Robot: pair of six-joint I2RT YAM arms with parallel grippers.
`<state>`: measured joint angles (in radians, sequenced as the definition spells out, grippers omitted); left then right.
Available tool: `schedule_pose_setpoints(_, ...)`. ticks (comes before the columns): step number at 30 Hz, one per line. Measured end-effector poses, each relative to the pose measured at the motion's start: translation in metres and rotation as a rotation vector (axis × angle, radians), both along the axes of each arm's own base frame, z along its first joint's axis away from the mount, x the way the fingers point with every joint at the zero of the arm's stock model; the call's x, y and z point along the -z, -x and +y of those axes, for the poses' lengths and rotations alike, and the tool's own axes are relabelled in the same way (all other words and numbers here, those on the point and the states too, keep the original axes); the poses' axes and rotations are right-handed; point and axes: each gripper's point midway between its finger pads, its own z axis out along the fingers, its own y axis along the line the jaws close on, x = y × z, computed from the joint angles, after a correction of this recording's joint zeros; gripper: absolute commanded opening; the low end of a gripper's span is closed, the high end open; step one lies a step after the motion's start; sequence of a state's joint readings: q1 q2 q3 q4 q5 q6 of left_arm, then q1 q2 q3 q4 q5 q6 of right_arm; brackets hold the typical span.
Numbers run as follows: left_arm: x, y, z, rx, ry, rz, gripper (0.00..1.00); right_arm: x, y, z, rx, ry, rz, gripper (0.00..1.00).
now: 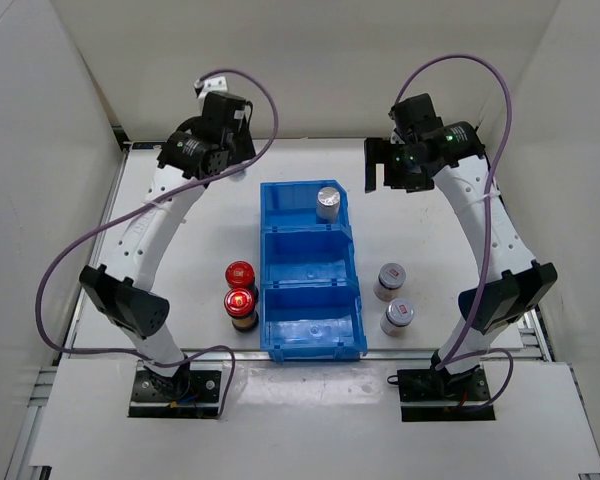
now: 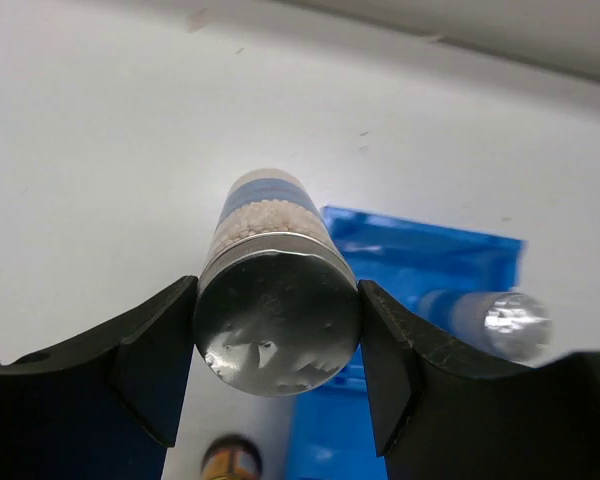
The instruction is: Organize the condiment bottles
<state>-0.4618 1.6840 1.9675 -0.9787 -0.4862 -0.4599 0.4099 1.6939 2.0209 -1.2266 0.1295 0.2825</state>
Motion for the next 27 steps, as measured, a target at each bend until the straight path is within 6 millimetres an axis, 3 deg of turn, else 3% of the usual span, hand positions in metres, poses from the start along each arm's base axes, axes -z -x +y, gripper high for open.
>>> schedule_pose_setpoints(3,-0.031,-0.007,-0.031,0.060,0.039,-0.078,0.11,0.003,0.001,-0.001,0.001,0.006,0.009,1.00)
schedule_pose_setpoints(5,-0.034,-0.010,-0.055,0.109,0.062,-0.090,0.11,0.003,0.001,-0.002,0.003,0.010,0.008,1.00)
schedule_pose_setpoints(8,-0.013,-0.009,-0.089,0.174,0.062,-0.044,0.11,0.003,0.000,-0.003,0.007,0.016,0.004,1.00)
schedule_pose_setpoints(13,0.047,0.004,-0.126,0.238,0.043,0.099,0.11,0.006,0.000,-0.008,0.020,0.038,0.005,1.00)
schedule_pose_setpoints(18,0.089,0.012,-0.129,0.233,0.028,0.211,0.11,0.006,0.004,-0.012,0.029,0.052,0.001,1.00)
schedule_pose_setpoints(23,0.113,0.004,-0.127,0.199,0.055,0.267,0.11,0.007,0.010,-0.018,0.037,0.065,0.002,1.00)
schedule_pose_setpoints(27,0.143,-0.007,-0.123,0.172,0.039,0.319,0.12,0.009,0.012,-0.021,0.045,0.079,0.004,1.00)
